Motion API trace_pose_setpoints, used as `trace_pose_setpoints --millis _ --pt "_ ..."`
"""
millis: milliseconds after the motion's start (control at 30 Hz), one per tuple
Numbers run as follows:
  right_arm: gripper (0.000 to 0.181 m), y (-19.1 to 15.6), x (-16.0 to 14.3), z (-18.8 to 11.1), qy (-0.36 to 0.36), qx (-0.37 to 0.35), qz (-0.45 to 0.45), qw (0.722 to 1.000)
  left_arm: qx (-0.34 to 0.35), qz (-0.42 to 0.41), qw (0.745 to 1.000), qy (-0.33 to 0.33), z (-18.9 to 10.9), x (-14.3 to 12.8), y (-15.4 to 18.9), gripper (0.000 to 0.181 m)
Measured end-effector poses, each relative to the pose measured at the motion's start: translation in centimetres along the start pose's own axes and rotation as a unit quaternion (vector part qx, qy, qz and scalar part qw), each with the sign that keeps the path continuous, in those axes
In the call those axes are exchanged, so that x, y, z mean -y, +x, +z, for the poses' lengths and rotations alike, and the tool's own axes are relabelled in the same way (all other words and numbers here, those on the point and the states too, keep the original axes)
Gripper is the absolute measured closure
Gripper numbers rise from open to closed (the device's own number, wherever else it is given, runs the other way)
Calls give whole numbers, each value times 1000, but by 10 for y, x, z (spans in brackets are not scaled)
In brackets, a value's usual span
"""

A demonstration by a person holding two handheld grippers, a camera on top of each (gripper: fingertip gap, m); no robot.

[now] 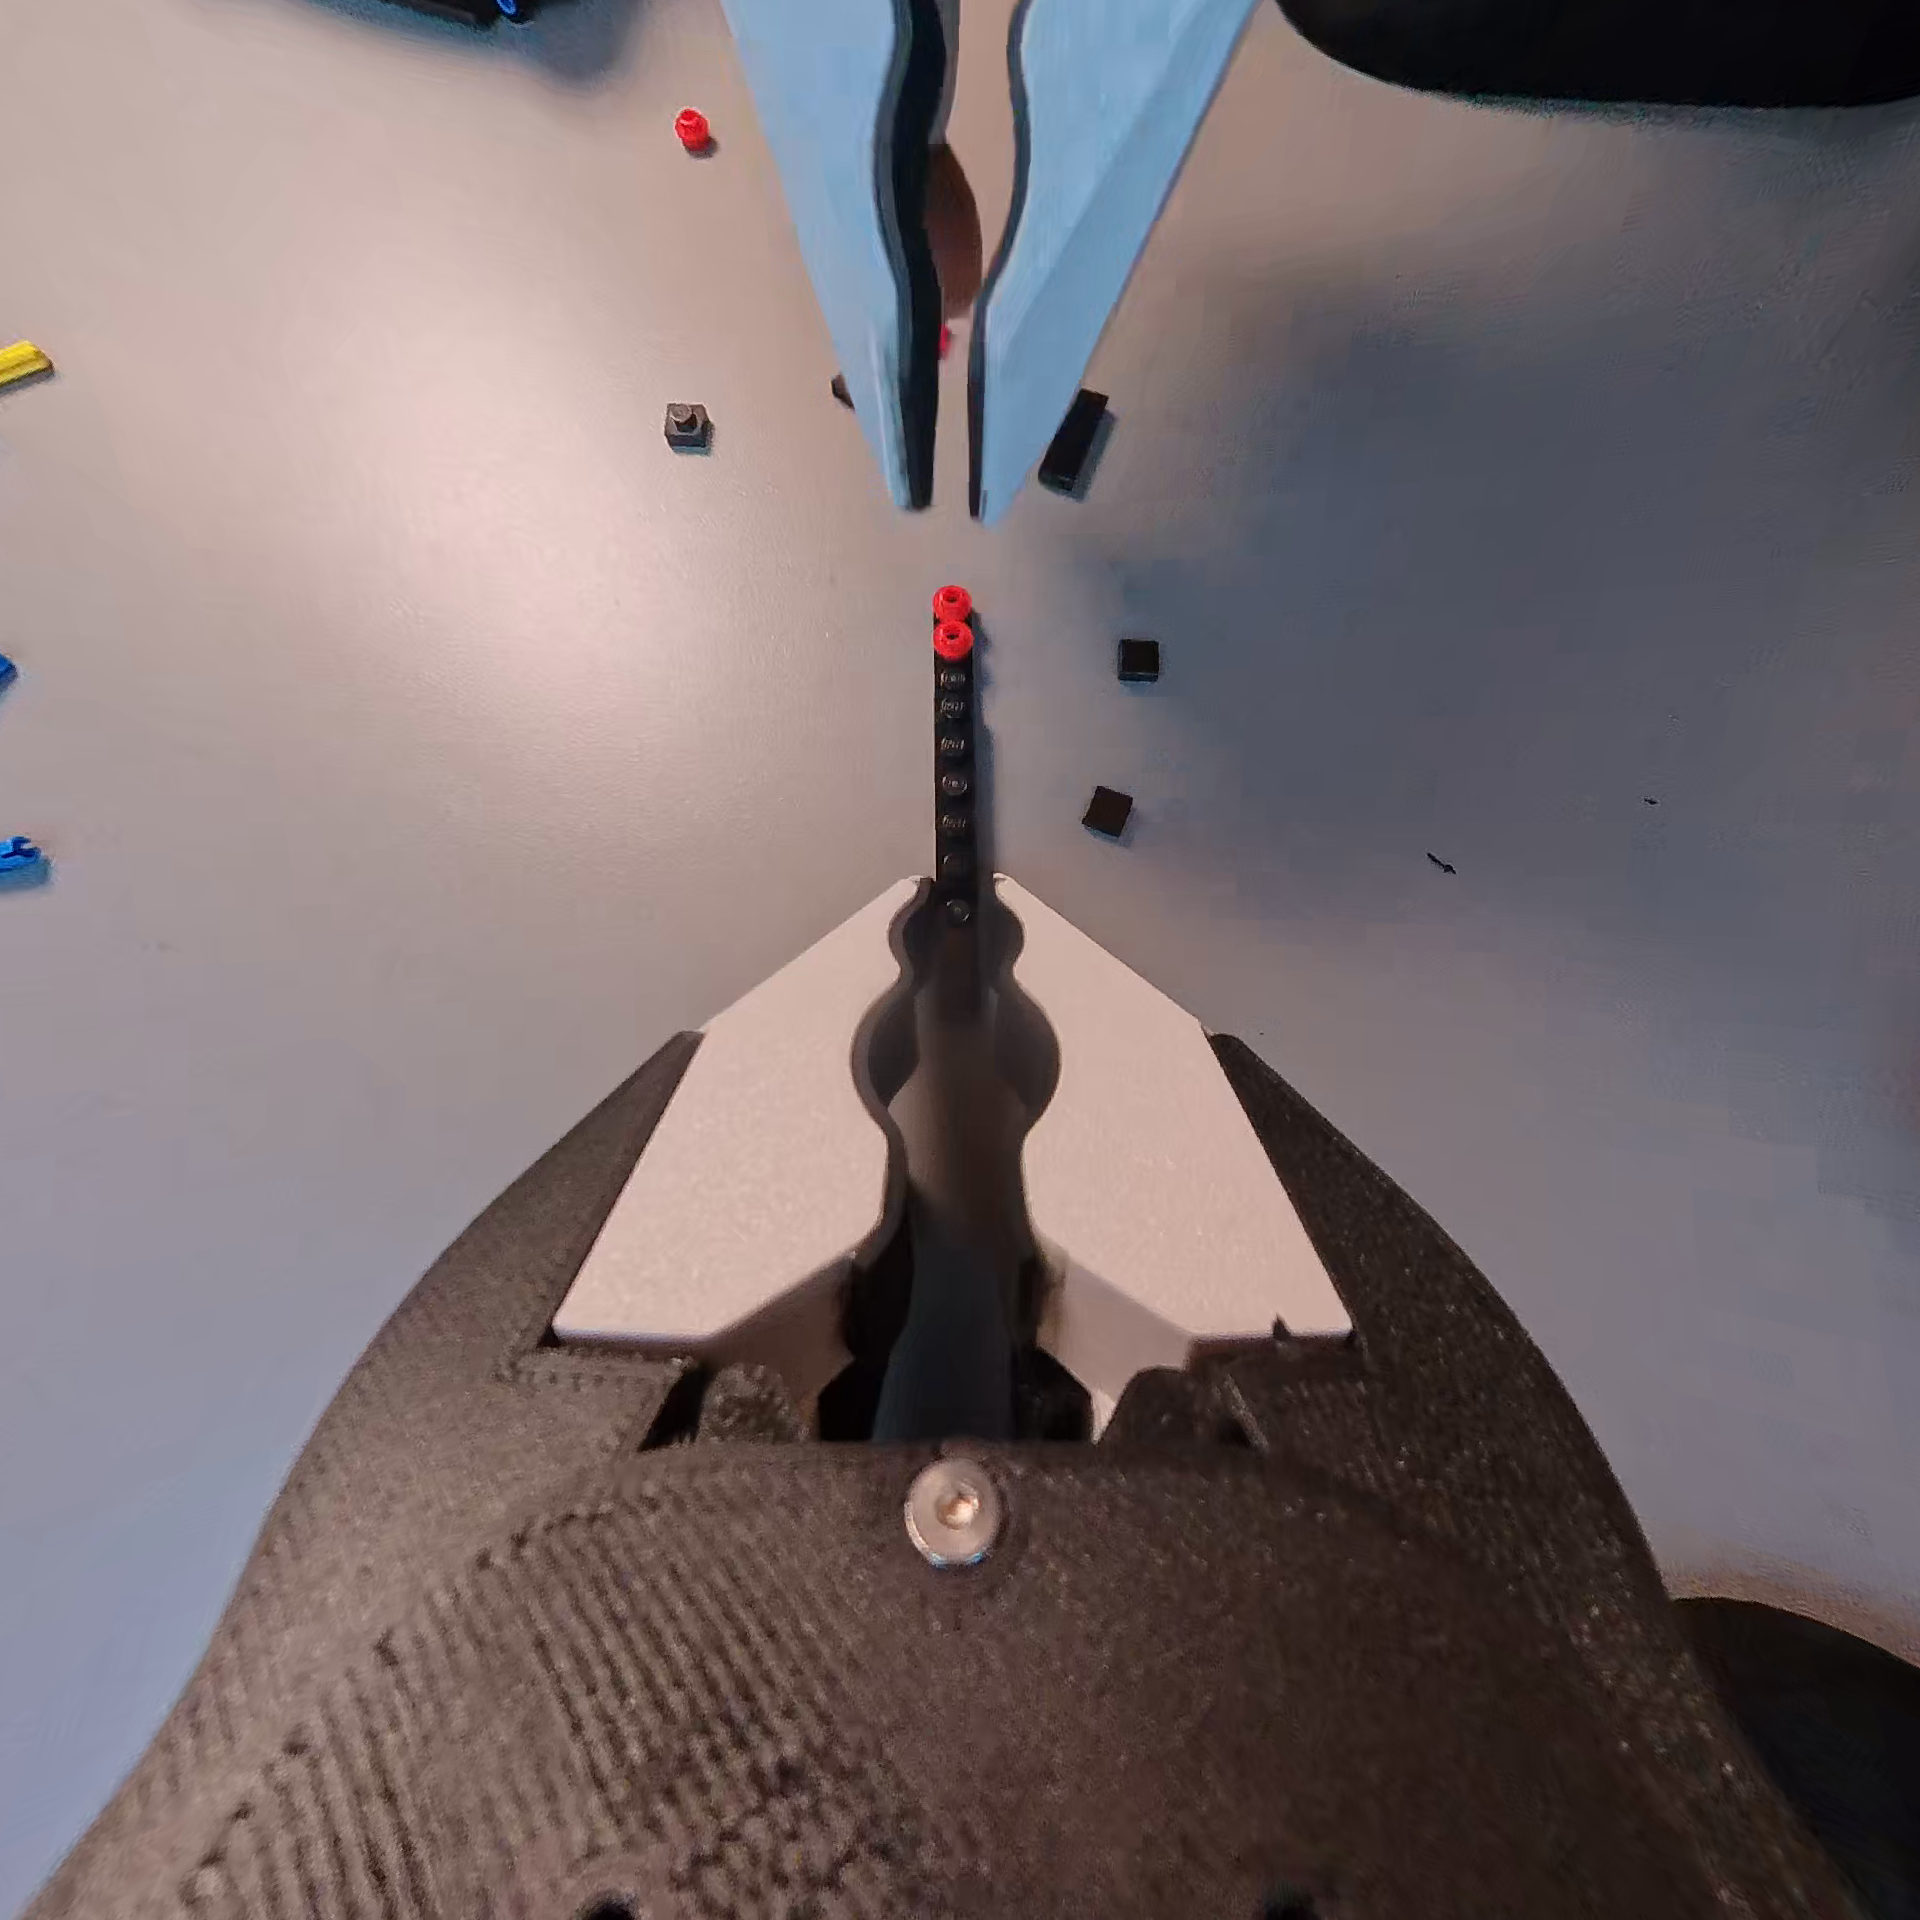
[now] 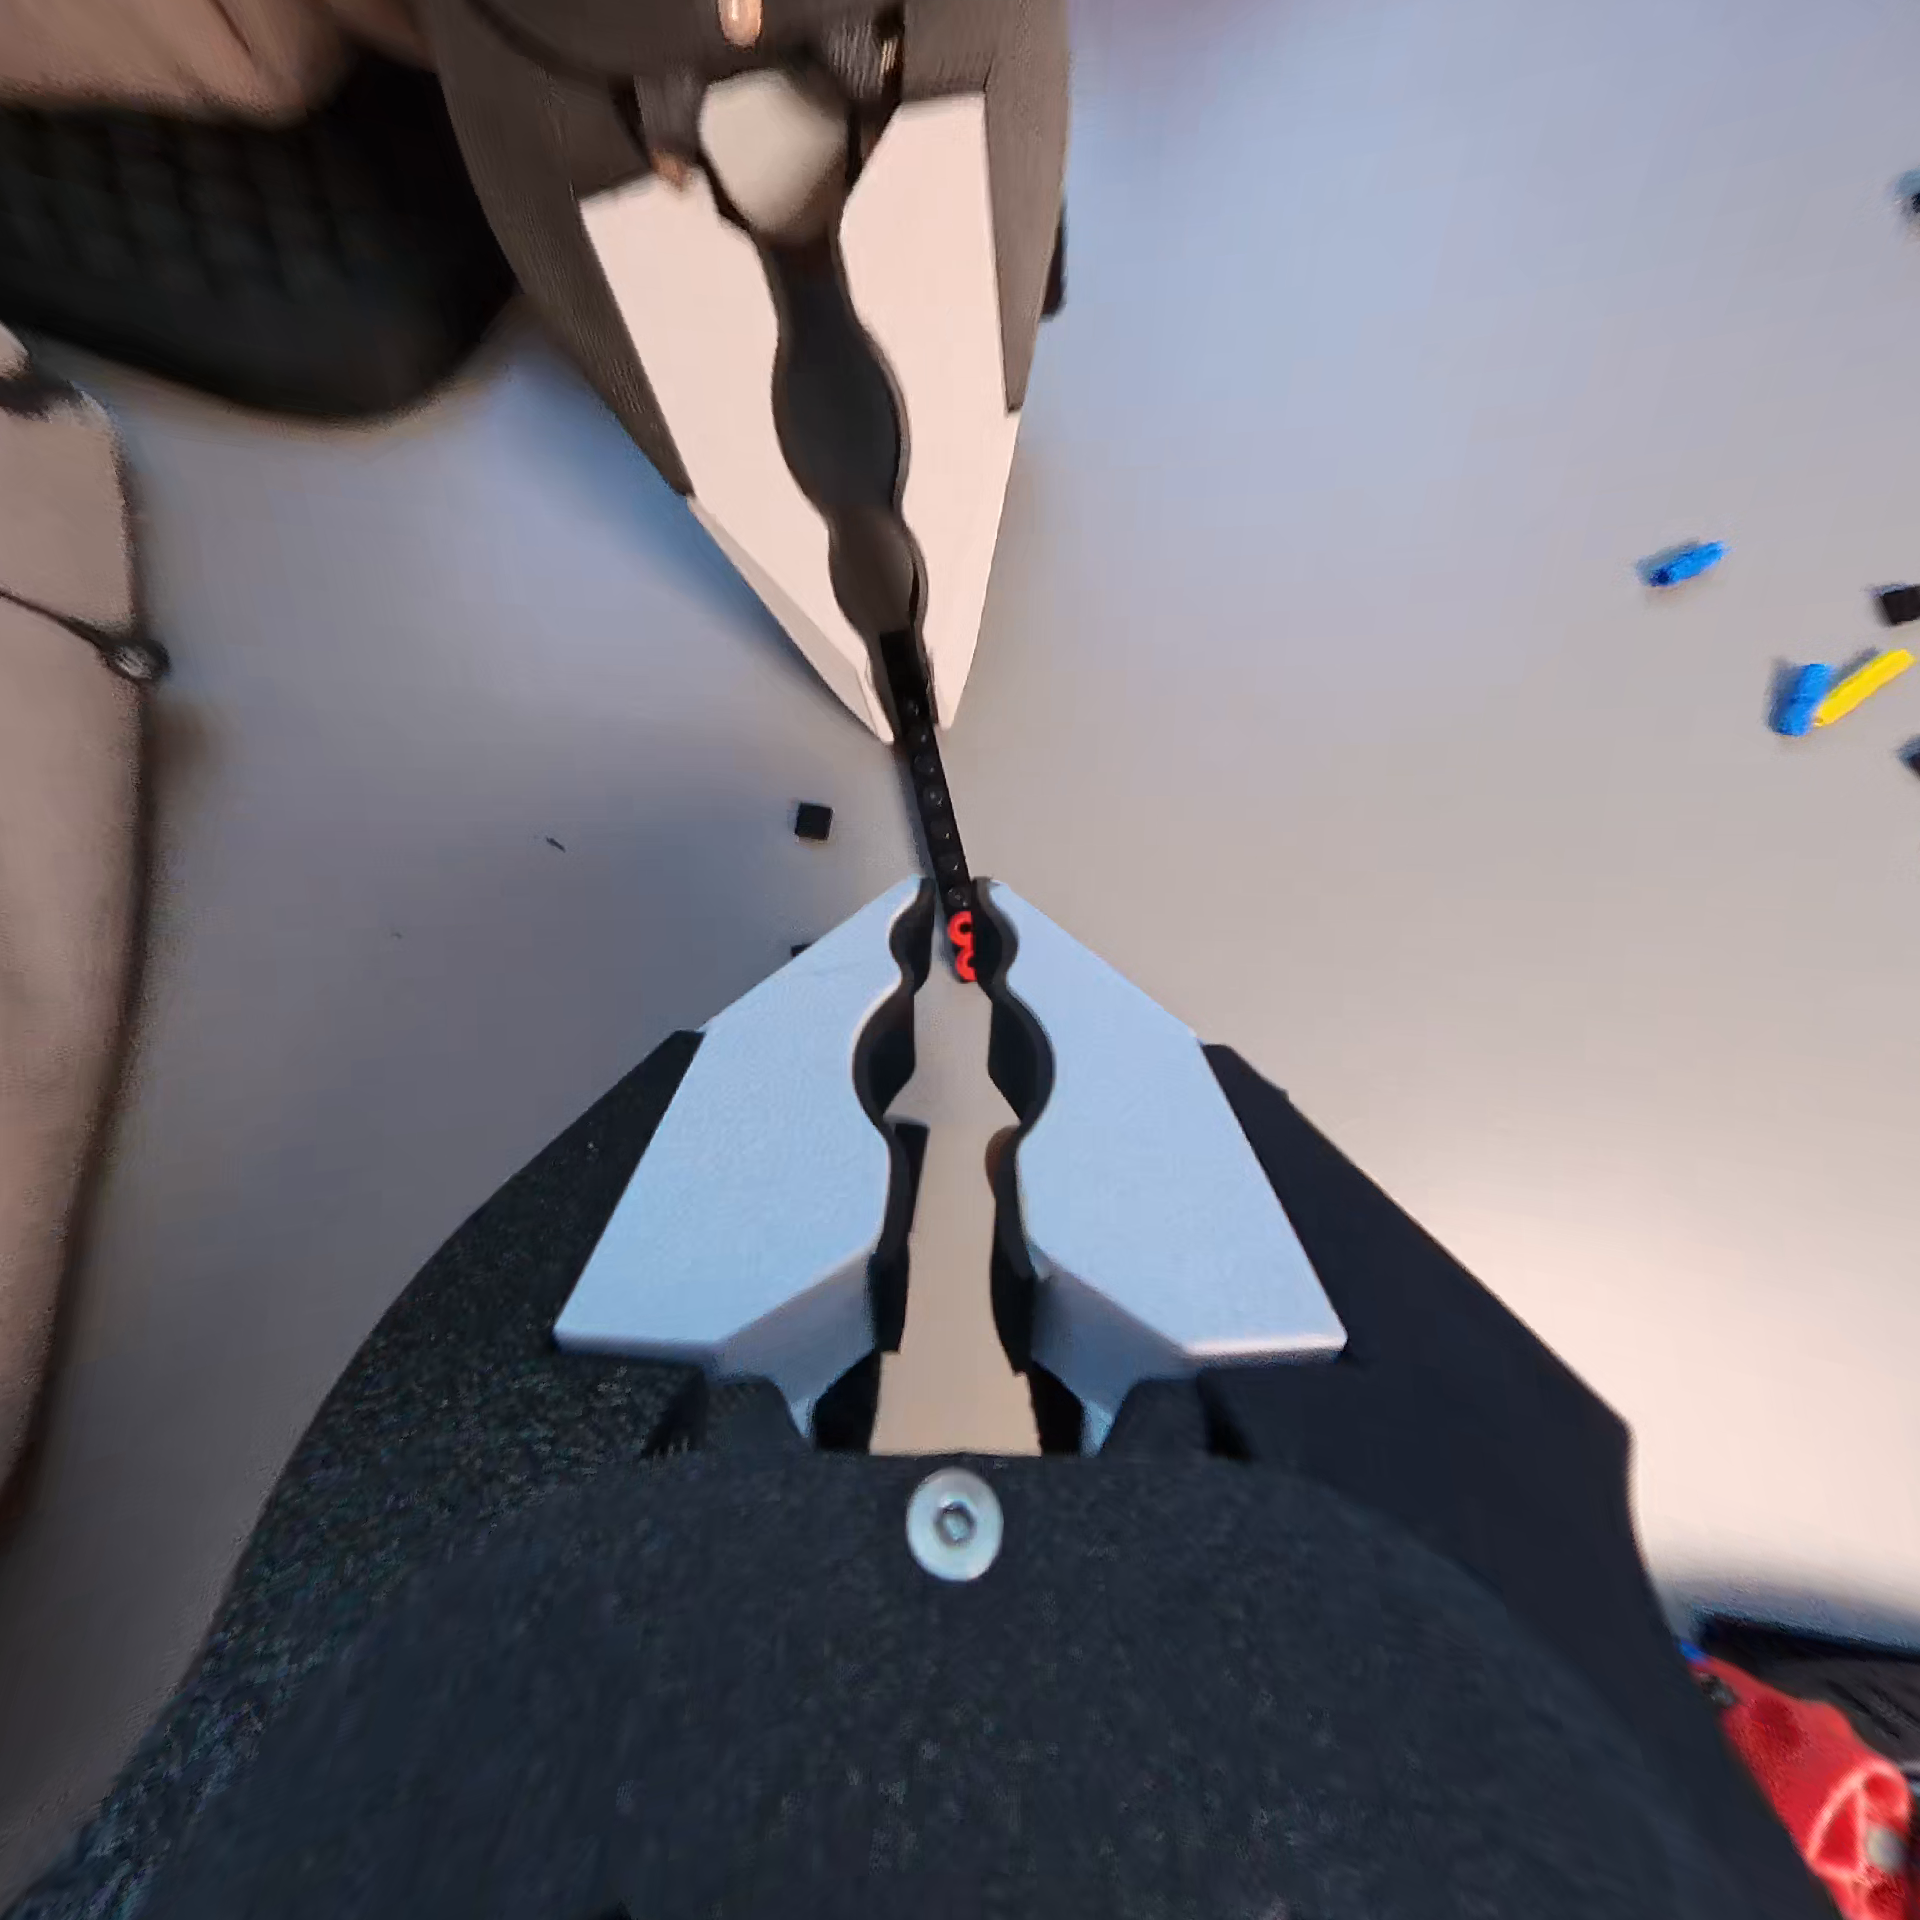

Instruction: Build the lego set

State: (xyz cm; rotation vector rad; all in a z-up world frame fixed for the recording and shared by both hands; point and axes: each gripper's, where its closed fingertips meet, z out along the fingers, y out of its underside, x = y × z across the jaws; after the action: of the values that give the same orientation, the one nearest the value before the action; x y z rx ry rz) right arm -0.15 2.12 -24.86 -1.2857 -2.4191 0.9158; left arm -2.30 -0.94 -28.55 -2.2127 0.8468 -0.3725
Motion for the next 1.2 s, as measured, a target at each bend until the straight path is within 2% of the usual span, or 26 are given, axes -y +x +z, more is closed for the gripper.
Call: trace_pose_setpoints --millis 100,233,367,500,667,833,1200 --pt "170 5 -4 -21 30 -31 11 999 -1 -1 1000 0 0 0 0 175" --pt "166 1 -27 -27 20 -62 22 998 2 1 1000 1 0 0 0 175" --pt "165 -13 -39 -19 23 -64 39 997 4 3 1000 2 0 0 0 175" --pt "165 -33 -36 0 26 -46 33 998 4 2 1000 4 1 1 0 175" --pt "165 -33 -31 21 0 -42 5 999 6 4 1000 4 1 1 0 175" --pt "170 -33 -34 25 -45 -32 -25 998 8 6 1000 4 1 1 0 175" --pt "176 -37 -34 25 -62 -22 -39 997 9 9 1000 3 1 1 0 175"
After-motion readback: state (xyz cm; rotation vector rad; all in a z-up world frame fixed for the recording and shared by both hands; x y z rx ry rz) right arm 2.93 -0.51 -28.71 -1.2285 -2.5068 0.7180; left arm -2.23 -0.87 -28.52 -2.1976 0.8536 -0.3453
